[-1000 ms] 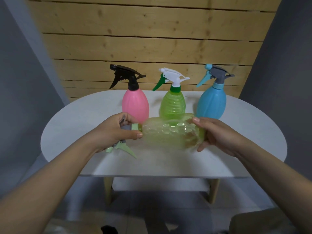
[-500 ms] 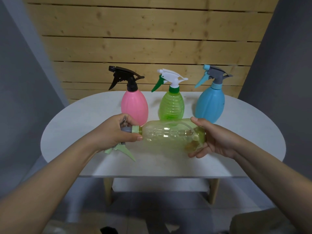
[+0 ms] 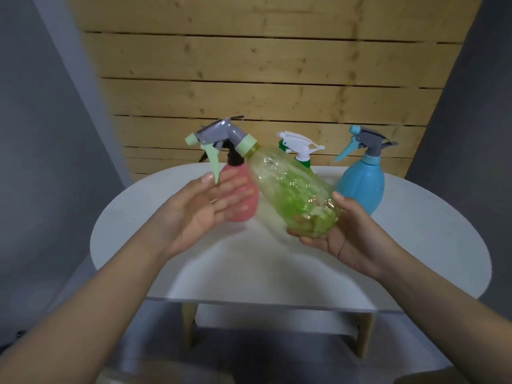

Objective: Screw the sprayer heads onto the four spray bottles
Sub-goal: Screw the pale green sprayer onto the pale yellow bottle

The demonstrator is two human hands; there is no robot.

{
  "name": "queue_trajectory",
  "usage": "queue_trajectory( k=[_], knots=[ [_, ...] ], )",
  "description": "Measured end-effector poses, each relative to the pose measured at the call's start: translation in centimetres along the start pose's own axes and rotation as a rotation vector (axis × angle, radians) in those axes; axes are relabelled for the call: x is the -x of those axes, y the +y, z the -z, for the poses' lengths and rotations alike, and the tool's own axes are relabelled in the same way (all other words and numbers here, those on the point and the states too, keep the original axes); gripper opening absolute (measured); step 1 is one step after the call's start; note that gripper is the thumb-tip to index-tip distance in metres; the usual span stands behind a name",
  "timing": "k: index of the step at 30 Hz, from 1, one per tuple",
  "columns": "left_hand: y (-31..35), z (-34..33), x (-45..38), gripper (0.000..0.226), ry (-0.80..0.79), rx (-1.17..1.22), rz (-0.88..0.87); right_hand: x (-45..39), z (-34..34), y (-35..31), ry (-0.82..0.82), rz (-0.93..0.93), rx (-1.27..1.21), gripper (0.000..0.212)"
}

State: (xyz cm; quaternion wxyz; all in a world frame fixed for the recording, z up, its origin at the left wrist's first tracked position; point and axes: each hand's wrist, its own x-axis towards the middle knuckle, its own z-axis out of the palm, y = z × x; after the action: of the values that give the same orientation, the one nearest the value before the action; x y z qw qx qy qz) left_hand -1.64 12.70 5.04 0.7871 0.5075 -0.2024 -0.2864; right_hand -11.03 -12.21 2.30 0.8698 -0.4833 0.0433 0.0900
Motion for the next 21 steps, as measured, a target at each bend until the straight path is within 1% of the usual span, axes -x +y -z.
queue_trajectory(
  k=[1, 2, 5, 6, 10, 13, 17, 19, 21],
  knots=[
    [-0.2, -0.4, 0.1, 0.089, 0.005, -0.059, 0.016, -0.2, -0.7, 0.3, -0.028, 0.018, -0.023, 0.062],
    [-0.5, -0.7, 0.2, 0.087, 0.017, -0.128, 0.03, -0.5, -1.4, 0.5, -0.052, 0.036, -0.039, 0.06],
    [-1.4, -1.9, 0.3, 0.058, 0.08, -0.282, 0.019, -1.3, -3.1, 1.4, -0.077, 0.1, -0.019, 0.058],
    [-1.5, -2.1, 0.4, 0.054, 0.108, -0.325, 0.0, -1.7, -3.7, 1.8, -0.067, 0.116, 0.005, 0.059],
    [-1.1, -2.3, 0.6, 0.062, 0.223, -0.389, -0.051, -2.8, -5.0, 3.3, 0.014, 0.111, 0.15, 0.07],
    [-0.8, -1.9, 0.9, 0.065, 0.316, -0.376, -0.06, -3.4, -5.9, 4.3, 0.02, 0.108, 0.276, 0.067],
    [-0.4, -0.3, 1.0, 0.058, 0.469, -0.382, -0.061, -4.4, -7.0, 5.0, 0.037, 0.092, 0.394, 0.072],
    [0.1, 1.3, 1.0, 0.059, 0.541, -0.42, -0.085, -4.8, -7.4, 5.2, 0.076, 0.08, 0.44, 0.064],
    [0.5, 3.1, 1.0, 0.068, 0.612, -0.493, -0.096, -5.3, -7.7, 5.3, 0.124, 0.082, 0.467, 0.05]
  ],
)
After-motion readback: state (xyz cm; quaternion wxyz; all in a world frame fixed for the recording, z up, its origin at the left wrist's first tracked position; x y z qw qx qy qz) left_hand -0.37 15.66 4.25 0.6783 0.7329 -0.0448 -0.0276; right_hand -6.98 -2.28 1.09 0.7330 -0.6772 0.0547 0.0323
